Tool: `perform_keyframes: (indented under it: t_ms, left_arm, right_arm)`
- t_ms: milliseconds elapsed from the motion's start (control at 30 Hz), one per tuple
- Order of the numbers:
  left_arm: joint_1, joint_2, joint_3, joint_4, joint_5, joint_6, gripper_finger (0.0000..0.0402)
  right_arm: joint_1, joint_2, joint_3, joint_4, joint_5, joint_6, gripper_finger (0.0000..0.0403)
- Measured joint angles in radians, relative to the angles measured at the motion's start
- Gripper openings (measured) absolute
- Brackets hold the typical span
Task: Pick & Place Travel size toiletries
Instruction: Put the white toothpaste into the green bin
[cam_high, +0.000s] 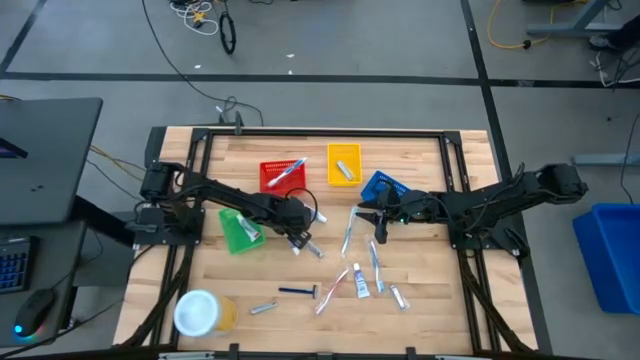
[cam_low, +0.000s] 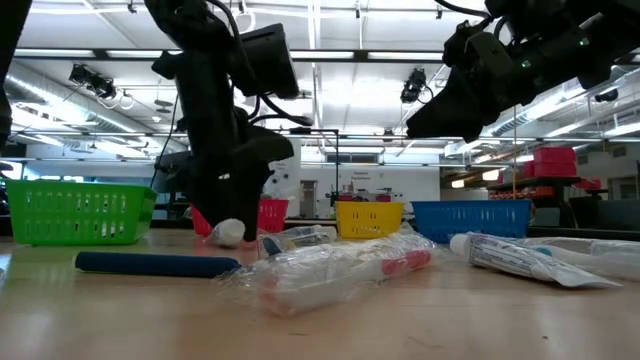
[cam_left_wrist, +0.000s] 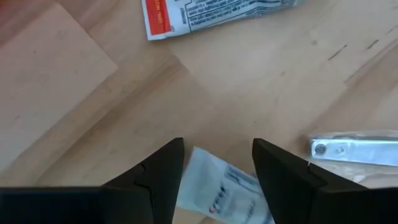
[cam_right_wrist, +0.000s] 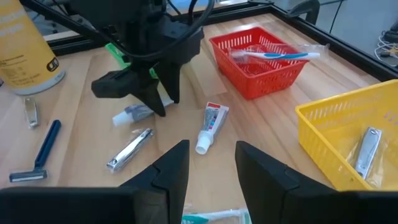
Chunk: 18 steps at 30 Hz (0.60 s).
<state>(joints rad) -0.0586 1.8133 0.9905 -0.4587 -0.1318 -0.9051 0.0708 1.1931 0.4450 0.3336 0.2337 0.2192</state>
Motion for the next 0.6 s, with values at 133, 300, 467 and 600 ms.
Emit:
perform_keyframes:
  t_ms: [133,300,467,600]
  left_arm:
    - [-0.005,-0.003,-0.001,-0.004,0.003,0.032,0.0173]
    - [-0.005,-0.031,0.028,-0.044,0.051,0.216,0.0151]
    - [-0.007,-0.066,0.129,-0.159,0.059,0.300,0.0172]
    - [-0.039,-0.064,0.206,-0.235,0.065,0.529,0.0198]
  right_arm:
    - [0.000,0.000,0.000,0.000,0.000,0.000,0.0140]
    - [0.000,0.000,0.000,0.000,0.000,0.000,0.0140]
    - [0.000,0.000,0.000,0.000,0.000,0.000,0.0140]
    - [0.000,0.000,0.000,-0.003,0.000,0.000,0.0140]
